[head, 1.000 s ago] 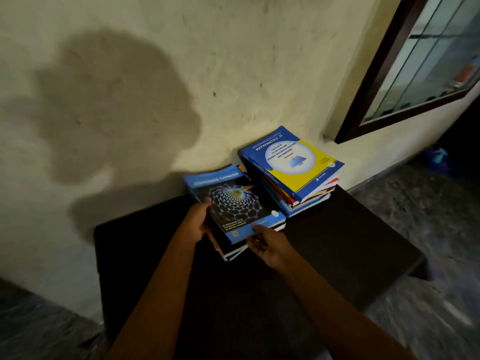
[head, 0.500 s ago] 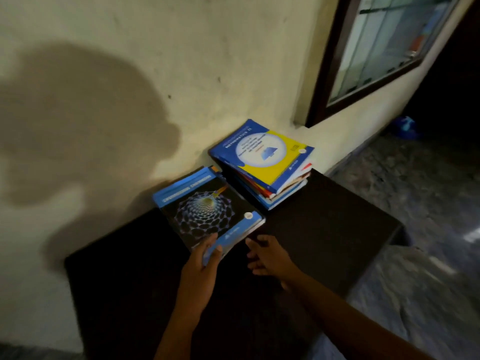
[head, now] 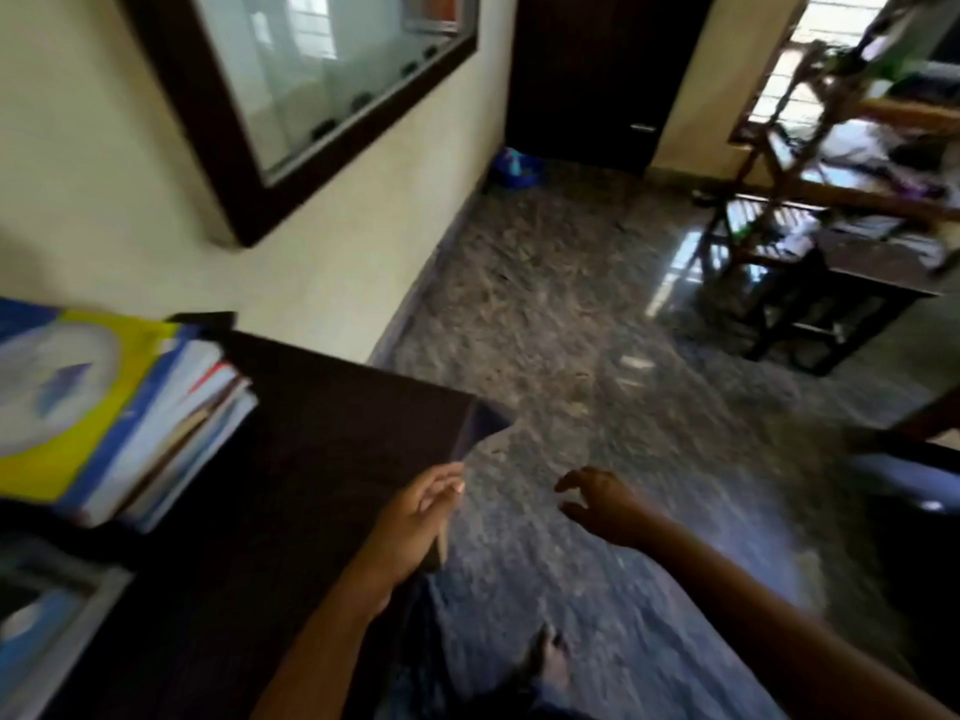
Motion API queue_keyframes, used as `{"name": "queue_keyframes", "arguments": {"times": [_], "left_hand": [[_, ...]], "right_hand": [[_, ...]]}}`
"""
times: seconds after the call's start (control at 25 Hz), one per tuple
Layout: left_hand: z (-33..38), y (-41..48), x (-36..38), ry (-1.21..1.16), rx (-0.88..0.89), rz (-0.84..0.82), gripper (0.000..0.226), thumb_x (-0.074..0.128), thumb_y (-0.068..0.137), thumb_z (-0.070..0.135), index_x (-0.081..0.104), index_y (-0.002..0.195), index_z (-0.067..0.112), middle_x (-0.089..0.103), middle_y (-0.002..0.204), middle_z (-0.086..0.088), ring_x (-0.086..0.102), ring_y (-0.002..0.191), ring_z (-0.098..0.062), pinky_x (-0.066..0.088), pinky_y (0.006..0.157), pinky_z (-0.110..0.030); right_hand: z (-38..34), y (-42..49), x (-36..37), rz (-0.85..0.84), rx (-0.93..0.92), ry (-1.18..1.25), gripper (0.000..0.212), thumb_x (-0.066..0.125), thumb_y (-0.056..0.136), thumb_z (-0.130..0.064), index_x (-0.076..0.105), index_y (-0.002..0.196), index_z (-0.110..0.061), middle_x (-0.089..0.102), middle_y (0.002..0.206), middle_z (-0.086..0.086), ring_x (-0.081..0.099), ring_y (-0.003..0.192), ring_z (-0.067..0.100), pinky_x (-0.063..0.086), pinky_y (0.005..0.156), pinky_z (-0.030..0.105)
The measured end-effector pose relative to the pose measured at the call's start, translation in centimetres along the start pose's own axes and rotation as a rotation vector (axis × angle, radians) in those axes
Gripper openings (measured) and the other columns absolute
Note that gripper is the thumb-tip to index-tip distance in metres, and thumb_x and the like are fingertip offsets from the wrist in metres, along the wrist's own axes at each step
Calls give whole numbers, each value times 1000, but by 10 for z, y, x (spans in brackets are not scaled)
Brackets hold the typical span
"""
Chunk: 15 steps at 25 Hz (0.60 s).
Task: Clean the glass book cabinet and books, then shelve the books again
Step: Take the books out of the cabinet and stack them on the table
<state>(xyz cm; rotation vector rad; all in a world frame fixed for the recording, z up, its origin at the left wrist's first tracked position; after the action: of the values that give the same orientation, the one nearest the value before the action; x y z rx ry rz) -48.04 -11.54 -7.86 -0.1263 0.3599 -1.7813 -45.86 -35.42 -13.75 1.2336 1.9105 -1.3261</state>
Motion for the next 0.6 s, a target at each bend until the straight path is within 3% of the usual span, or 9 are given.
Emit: {"name": "queue_keyframes", "arguments": {"times": [0.08,0.16,0.28,0.44,0.6], "left_hand": [[17,56,59,55,-18,-89,26,48,95,5,55,120,5,57,117,-5,53,101,-7,40,73,1],[31,113,116,122,-43,-219,22,49,96,12,54,117,15,55,123,-5,52,112,-11,40,81,-4],[38,200,184,219,-78,-329,27,48,97,19,52,123,17,53,131,-7,49,122,-17,39,99,-26],[12,301,220,429,-100,-251,37,51,96,19,51,130,5,55,132,-12,52,122,-25,43,99,-36],[-52,389,215,504,-317,-181,33,48,97,10,54,124,-7,56,128,-21,52,122,-30,37,98,-29]], "right_hand": [[76,10,-15,-29,118,21,37,50,94,-33,50,128,-17,50,129,9,48,119,23,38,96,28],[141,15,-29,-47,230,61,40,50,94,-33,48,129,-16,51,129,10,49,119,24,39,94,27],[219,24,-46,-64,383,157,42,50,94,-32,43,131,-14,53,127,11,51,116,24,40,88,25],[288,62,-61,-41,588,356,37,51,94,-29,46,128,-15,58,100,6,56,88,18,41,72,25],[348,150,-89,-95,686,616,36,54,92,-22,47,126,-13,53,92,9,47,61,12,36,51,21]]}}
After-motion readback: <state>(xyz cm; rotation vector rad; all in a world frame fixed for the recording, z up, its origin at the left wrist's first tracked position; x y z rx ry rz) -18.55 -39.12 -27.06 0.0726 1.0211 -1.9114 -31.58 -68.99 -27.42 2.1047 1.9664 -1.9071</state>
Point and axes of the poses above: each hand's wrist, its own y-axis towards the middle knuckle, its own x-axis out of the palm, z = x × y, the point moved 3 cm from there along y, towards the middle knuckle
